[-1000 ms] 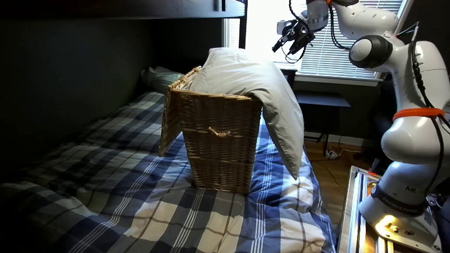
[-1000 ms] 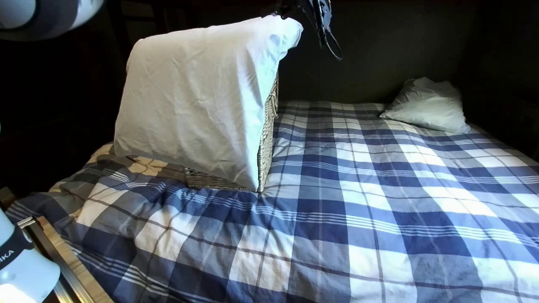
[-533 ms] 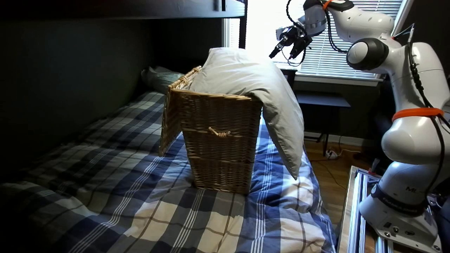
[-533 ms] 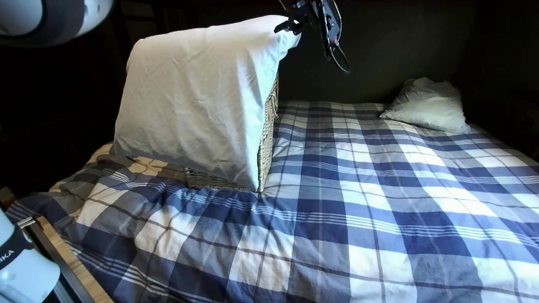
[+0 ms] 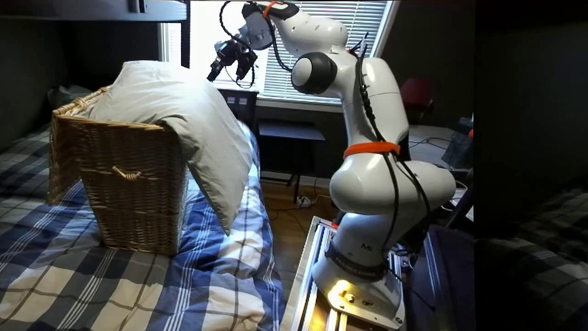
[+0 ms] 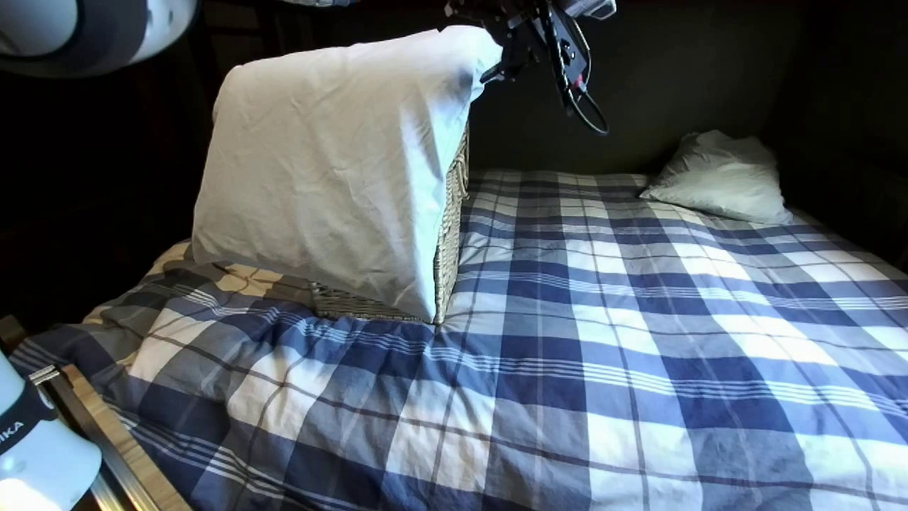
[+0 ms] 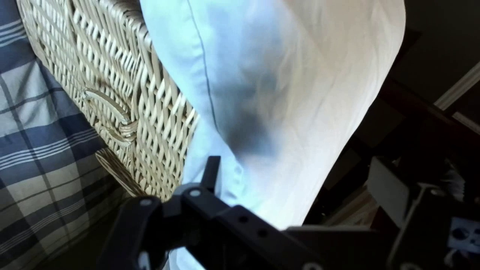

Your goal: Put the pillow in the laundry basket

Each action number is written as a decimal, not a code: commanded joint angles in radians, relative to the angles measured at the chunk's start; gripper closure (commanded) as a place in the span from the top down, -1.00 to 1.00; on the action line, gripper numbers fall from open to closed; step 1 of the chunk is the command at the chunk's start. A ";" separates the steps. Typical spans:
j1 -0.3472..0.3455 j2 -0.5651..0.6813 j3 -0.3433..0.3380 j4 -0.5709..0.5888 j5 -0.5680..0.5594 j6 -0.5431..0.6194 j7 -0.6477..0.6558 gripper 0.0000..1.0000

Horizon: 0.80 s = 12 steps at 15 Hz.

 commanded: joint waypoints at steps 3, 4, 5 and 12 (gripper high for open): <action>0.062 -0.010 -0.011 -0.070 -0.073 0.005 -0.016 1.00; 0.075 -0.012 -0.016 -0.077 -0.096 0.012 -0.031 1.00; 0.083 -0.011 -0.012 -0.084 -0.104 0.012 -0.039 1.00; 0.073 -0.048 0.028 -0.042 -0.060 -0.098 -0.018 -0.07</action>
